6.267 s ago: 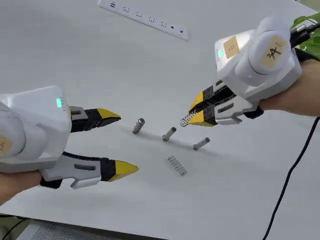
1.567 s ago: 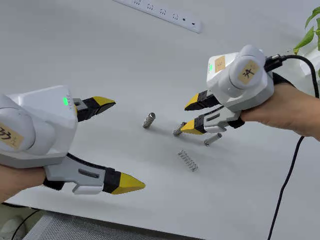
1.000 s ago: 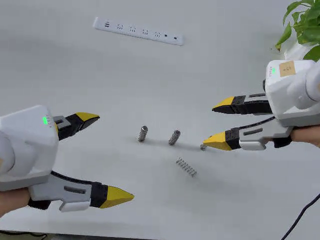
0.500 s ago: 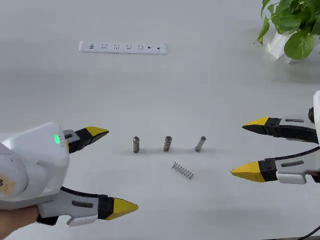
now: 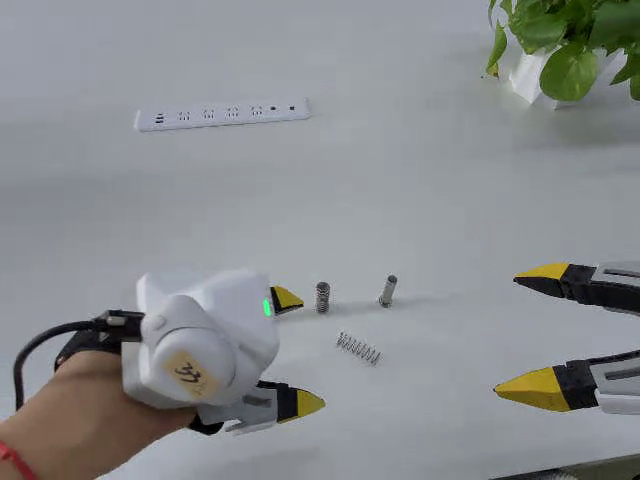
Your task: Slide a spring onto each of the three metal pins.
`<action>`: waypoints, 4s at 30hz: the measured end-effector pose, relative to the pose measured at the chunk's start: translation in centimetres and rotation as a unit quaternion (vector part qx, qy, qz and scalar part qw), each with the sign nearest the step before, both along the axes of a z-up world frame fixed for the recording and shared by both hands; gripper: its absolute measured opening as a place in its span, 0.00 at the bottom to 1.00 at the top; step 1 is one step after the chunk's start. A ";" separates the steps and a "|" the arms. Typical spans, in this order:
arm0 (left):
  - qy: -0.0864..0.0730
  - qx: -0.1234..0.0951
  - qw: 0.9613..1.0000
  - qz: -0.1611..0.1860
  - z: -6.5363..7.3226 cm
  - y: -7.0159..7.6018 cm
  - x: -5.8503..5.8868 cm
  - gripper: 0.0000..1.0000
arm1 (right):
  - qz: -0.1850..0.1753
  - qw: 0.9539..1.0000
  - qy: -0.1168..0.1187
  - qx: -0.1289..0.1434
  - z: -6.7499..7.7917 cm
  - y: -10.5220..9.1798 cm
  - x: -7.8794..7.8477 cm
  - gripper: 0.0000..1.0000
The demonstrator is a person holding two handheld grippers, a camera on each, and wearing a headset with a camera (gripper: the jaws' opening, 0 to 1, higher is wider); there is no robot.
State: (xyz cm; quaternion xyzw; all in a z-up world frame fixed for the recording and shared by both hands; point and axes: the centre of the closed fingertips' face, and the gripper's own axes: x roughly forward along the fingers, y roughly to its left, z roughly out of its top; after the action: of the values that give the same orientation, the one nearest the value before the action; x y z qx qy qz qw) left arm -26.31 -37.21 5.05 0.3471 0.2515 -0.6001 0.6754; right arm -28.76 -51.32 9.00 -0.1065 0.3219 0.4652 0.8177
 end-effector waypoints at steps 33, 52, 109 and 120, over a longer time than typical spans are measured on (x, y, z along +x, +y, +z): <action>0.037 0.129 0.990 0.033 -8.8 -2.7 1.9 0.20 | -0.072 0.997 0.000 0.036 -1.8 -2.9 -1.7 0.68; 0.068 0.119 0.989 0.054 -8.8 -2.2 1.0 0.07 | -0.067 0.997 0.002 0.034 -2.1 -3.4 -2.3 0.76; 0.109 -0.154 0.974 0.124 2.9 -4.0 -0.6 0.07 | 0.008 0.995 -0.024 0.093 3.3 5.0 0.5 0.55; 0.107 -0.263 0.949 0.141 8.7 -3.2 -0.4 0.07 | 0.018 0.986 -0.024 0.165 8.2 8.5 2.5 0.34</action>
State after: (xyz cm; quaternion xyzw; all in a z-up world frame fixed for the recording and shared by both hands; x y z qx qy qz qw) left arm -26.69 -40.40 13.80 0.0521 0.2023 -0.5775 0.7892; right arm -26.26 -42.81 17.20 0.0128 0.2188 0.5243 0.8228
